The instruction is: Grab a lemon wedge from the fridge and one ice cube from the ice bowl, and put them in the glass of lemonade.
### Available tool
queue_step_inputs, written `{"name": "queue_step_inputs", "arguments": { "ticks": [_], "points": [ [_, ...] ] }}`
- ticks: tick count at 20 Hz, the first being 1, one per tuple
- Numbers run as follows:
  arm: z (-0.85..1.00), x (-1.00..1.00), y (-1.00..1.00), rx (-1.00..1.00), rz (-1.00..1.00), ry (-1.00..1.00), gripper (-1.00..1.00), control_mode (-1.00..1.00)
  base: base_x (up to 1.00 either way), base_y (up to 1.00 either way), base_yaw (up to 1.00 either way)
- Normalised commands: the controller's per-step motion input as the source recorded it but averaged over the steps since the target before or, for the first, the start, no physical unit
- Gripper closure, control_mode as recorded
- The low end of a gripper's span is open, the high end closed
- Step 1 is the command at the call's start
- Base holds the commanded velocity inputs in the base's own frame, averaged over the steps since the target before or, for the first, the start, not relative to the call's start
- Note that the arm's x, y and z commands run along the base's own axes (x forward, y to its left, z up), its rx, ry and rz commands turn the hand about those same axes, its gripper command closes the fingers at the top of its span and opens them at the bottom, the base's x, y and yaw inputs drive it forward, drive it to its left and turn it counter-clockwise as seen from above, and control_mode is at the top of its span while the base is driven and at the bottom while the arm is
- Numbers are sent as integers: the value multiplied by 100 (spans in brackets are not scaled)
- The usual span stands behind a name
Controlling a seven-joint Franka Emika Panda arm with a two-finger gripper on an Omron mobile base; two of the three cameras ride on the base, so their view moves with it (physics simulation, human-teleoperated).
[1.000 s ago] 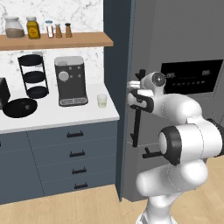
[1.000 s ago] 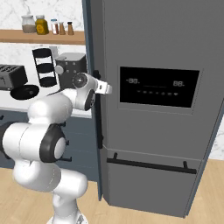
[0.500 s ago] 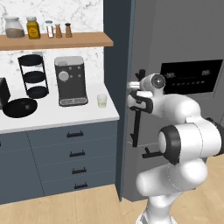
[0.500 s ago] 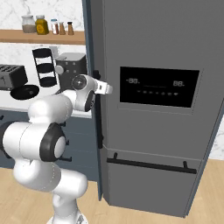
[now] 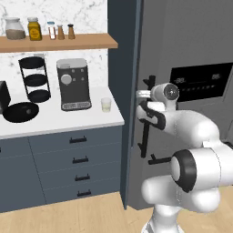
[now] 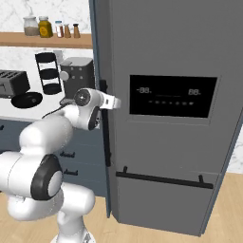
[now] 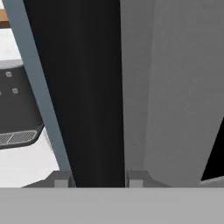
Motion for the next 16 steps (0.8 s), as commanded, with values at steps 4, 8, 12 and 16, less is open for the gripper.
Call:
{"name": "queue_step_inputs", "arguments": {
  "ticks": [4,8,12,16],
  "points": [
    [0,-100,-48,2,-4,5,100,-100,0,0,0],
    [0,-100,-64,4,-7,5,100,-100,0,0,0],
    [0,-100,-74,5,-9,7,100,-100,0,0,0],
    [0,-100,-84,6,-9,5,100,-100,0,0,0]
  ]
}}
